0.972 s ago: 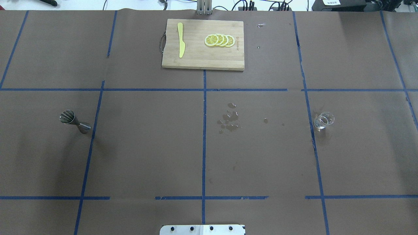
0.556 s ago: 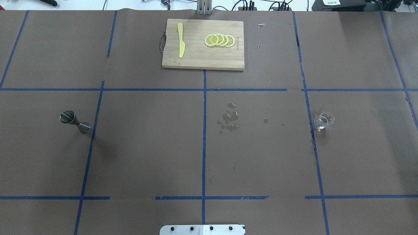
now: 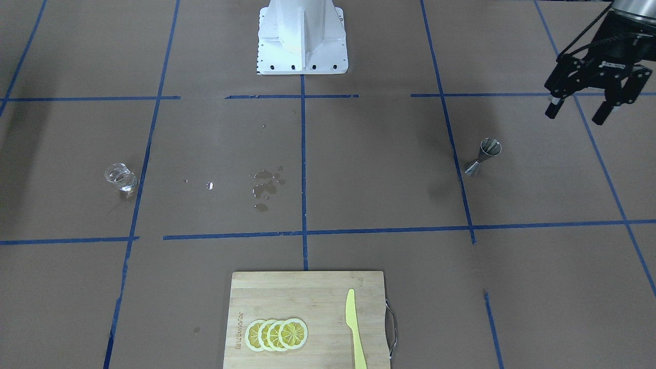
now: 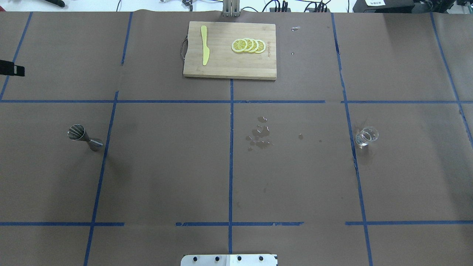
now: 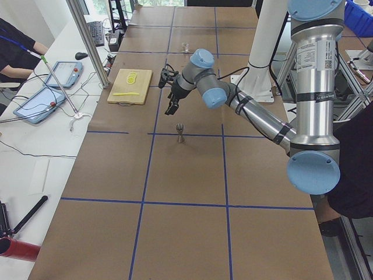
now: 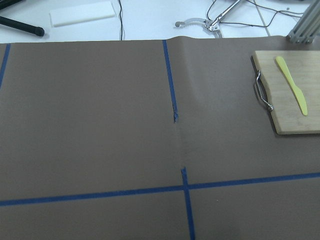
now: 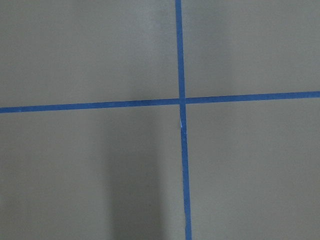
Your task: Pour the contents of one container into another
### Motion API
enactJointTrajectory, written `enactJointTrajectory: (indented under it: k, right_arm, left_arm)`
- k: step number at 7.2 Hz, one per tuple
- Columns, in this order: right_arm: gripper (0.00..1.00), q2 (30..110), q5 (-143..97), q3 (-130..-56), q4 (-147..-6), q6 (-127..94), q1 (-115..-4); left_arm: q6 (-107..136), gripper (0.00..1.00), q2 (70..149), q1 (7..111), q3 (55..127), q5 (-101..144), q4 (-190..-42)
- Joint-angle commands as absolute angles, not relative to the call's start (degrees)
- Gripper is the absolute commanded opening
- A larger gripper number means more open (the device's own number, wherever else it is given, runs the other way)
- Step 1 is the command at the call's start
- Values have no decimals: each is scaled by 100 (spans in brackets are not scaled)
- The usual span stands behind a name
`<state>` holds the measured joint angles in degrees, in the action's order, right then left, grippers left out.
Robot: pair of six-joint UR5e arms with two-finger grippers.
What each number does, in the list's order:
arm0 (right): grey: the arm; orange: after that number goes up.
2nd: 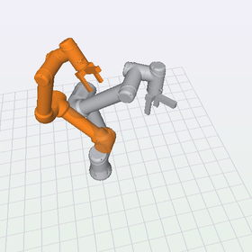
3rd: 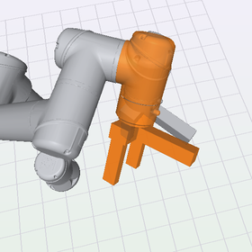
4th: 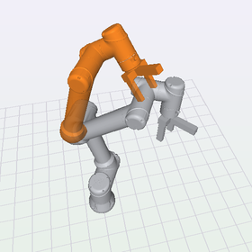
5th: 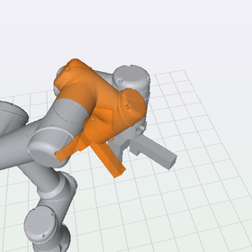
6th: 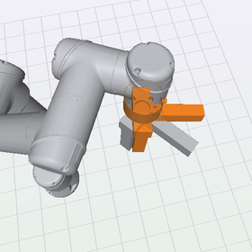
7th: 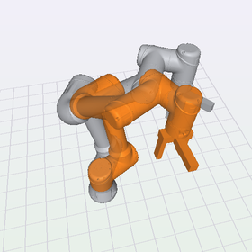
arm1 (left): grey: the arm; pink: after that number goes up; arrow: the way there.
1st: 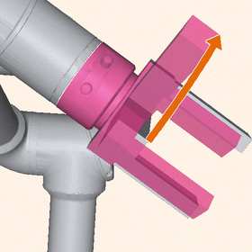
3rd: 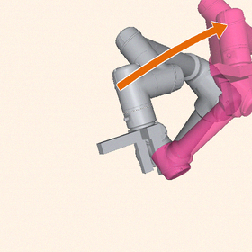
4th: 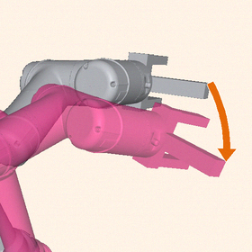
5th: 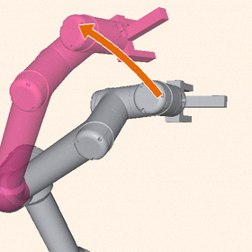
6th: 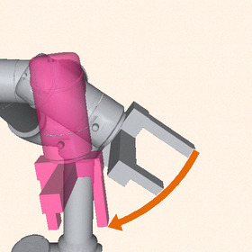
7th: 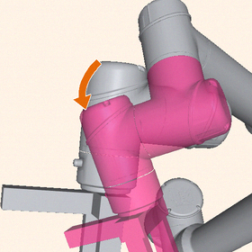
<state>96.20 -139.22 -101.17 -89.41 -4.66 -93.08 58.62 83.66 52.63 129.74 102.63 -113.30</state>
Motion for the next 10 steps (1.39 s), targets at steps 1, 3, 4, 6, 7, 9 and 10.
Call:
enactJointTrajectory:
  k: [1,3,4,6,7,9,10]
  right_arm:
    - [100,9624,-14185,-10151,-8930,-605,-9308]
    - [100,9624,-14134,-10640,-8947,-1314,-9142]
    - [100,9659,-14037,-10948,-8939,-1901,-8923]
    - [100,9782,-13650,-11704,-8947,-2965,-8239]
    - [100,9904,-13649,-12072,-8947,-3441,-7974]
    - [100,10054,-13405,-12610,-8947,-4258,-7413]
    - [100,10063,-13264,-12778,-8947,-4558,-7148]
  left_arm:
    - [7376,100,7642,3446,13219,8289,-11817]
    - [8607,100,7269,1774,13184,6468,-11989]
    - [8979,100,7260,1271,13010,5755,-11779]
    - [9569,100,7382,749,12274,4524,-11584]
    - [9771,100,7592,677,11826,4117,-11575]
    - [9809,100,8110,659,11096,3518,-11540]
    - [9817,100,8243,659,10822,3272,-11531]
